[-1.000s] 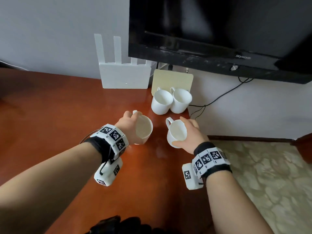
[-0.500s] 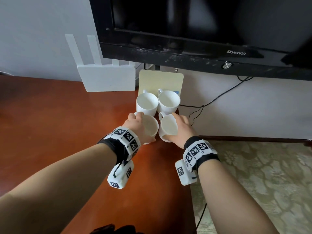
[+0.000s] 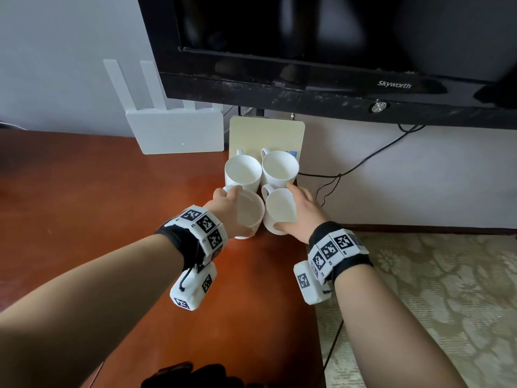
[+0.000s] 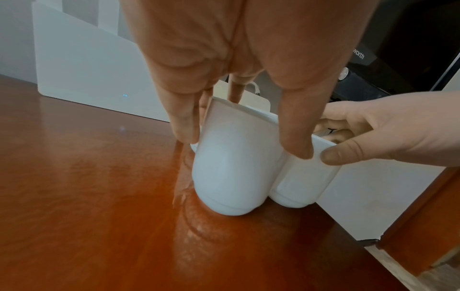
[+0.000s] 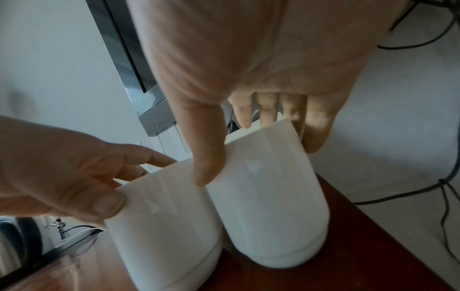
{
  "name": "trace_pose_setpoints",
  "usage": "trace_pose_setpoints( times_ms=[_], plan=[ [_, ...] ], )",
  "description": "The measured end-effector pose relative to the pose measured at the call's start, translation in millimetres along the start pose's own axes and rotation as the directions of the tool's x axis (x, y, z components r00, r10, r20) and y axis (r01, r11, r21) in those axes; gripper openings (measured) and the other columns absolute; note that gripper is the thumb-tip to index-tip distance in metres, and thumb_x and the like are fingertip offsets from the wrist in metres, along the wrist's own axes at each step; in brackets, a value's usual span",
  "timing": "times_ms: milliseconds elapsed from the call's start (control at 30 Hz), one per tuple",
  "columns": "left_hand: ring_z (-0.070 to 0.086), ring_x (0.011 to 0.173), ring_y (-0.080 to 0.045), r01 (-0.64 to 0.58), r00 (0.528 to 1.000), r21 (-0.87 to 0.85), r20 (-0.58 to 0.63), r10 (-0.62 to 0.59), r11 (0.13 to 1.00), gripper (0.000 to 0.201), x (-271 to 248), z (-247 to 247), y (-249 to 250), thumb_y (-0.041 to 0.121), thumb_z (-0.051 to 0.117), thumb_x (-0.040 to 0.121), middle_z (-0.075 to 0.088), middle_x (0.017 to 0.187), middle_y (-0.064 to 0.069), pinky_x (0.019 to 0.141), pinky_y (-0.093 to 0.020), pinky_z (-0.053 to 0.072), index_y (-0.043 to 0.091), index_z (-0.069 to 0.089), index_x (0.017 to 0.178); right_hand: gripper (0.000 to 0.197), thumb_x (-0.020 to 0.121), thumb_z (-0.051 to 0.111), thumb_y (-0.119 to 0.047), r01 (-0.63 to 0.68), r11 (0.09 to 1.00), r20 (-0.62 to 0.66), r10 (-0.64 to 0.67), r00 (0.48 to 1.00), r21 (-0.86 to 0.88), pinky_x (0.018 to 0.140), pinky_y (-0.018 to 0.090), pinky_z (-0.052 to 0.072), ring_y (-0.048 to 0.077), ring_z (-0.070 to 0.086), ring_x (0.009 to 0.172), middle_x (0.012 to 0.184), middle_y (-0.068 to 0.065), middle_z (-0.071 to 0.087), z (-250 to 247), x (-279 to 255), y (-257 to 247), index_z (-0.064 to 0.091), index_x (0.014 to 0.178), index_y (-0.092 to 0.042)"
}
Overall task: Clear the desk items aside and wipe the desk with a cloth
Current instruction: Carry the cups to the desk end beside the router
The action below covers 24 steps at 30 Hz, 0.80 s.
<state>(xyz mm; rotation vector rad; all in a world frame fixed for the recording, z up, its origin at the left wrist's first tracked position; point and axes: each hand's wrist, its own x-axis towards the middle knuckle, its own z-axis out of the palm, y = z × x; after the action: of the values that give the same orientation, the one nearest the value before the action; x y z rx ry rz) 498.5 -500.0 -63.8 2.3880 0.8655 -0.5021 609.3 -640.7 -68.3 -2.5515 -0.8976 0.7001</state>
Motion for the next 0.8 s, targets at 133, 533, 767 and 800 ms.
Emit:
trace_pose_setpoints(
  times_ms=[133,533,767,800],
  plan=[
    [0.044,0.124,-0.029,-0.032,0.999,-0.004,-0.033,0.032,0.999,0.102,-4,0,-5,0.047,0.07,0.076,0.02,0.146,-0.006,0.1,-0.039,0.041,0.028,0.001,0.148,0.091,0.078,0.072,-0.03,0.007,1.0,-0.007,-0.007,1.0,-0.009,0.108,0.032,0.028,0.023,0.023,0.138,0.153,-0.001,0.016,2,-6,-4,0.014,0.148,-0.024],
    [0.02,0.14,-0.027,-0.261,0.947,0.05,-0.181,0.266,0.964,0.086,-52,-31,-68,0.041,0.061,0.086,0.006,0.153,-0.004,0.111,-0.039,0.029,0.031,0.004,0.149,0.083,0.082,0.065,-0.037,0.207,0.965,-0.119,-0.228,0.966,-0.162,0.113,0.033,0.021,0.02,0.017,0.141,0.152,0.0,0.016,6,-41,-75,0.016,0.148,-0.023],
    [0.028,0.136,-0.022,-0.315,0.915,0.033,-0.255,0.313,0.948,0.081,-101,-68,-152,0.038,0.061,0.086,0.014,0.151,-0.003,0.111,-0.035,0.032,0.031,0.01,0.149,0.079,0.087,0.058,-0.041,0.276,0.938,-0.077,-0.297,0.952,-0.21,0.115,0.036,0.018,0.018,0.011,0.144,0.155,-0.005,0.01,39,-61,-165,0.011,0.149,-0.027],
    [0.028,0.136,-0.022,-0.31,0.913,0.038,-0.266,0.309,0.95,0.081,-109,-75,-168,0.038,0.061,0.086,0.014,0.151,-0.003,0.111,-0.035,0.031,0.031,0.01,0.149,0.079,0.088,0.057,-0.041,0.288,0.933,-0.081,-0.311,0.947,-0.217,0.116,0.036,0.018,0.018,0.01,0.145,0.156,-0.005,0.009,45,-64,-182,0.01,0.149,-0.027]
  ],
)
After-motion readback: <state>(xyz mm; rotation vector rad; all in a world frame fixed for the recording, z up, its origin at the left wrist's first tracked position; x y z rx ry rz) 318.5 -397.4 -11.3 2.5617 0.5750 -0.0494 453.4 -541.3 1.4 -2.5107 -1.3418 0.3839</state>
